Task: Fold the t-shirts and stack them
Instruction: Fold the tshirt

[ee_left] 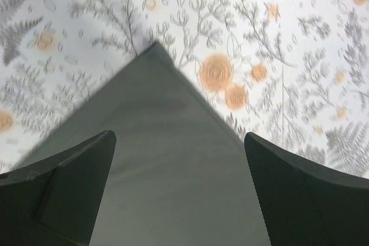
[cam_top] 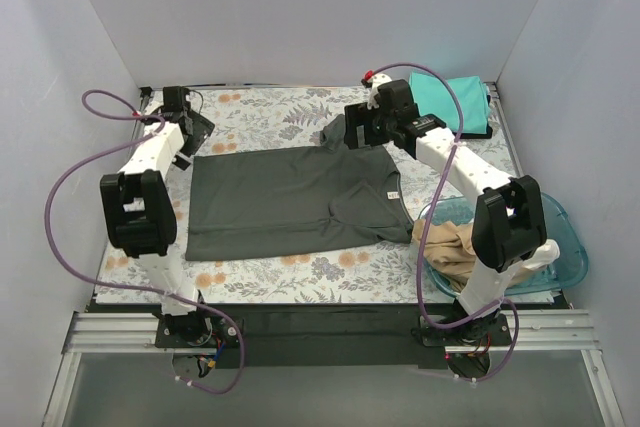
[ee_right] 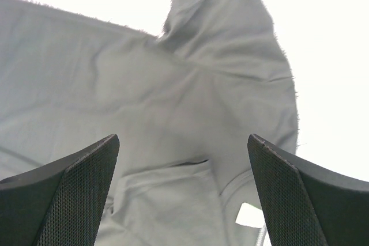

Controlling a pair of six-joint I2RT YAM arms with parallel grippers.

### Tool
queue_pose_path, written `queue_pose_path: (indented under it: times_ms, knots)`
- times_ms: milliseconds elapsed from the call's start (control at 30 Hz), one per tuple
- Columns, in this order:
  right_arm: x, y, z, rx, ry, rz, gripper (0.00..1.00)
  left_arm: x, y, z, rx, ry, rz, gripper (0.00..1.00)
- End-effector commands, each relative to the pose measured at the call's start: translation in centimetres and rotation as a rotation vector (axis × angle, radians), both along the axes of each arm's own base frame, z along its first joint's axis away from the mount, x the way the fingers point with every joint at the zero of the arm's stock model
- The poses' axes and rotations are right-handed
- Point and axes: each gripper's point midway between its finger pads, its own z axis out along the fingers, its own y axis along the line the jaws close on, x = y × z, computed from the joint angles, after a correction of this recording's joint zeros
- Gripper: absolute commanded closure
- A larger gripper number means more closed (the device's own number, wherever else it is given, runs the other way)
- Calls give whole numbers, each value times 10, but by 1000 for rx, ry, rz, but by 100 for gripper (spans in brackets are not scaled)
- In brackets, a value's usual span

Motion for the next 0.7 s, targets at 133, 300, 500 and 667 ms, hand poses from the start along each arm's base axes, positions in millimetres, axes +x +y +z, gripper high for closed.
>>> queue_pose_path:
  times_ms: [133,300,500,667]
  knots:
    - [25,-26,33,-31,-109,-88,2,32,30,-20,98,150,-10,6]
    - [16,-38,18,-55,-79,-99,2,46,34,-53,99,232,-20,18]
    - [6,-53,8,-75,-61,-128,2,42,35,-72,100,293,-9,34]
    - [2,-58,0,-83,-40,-137,2,32,31,-82,76,312,-17,45]
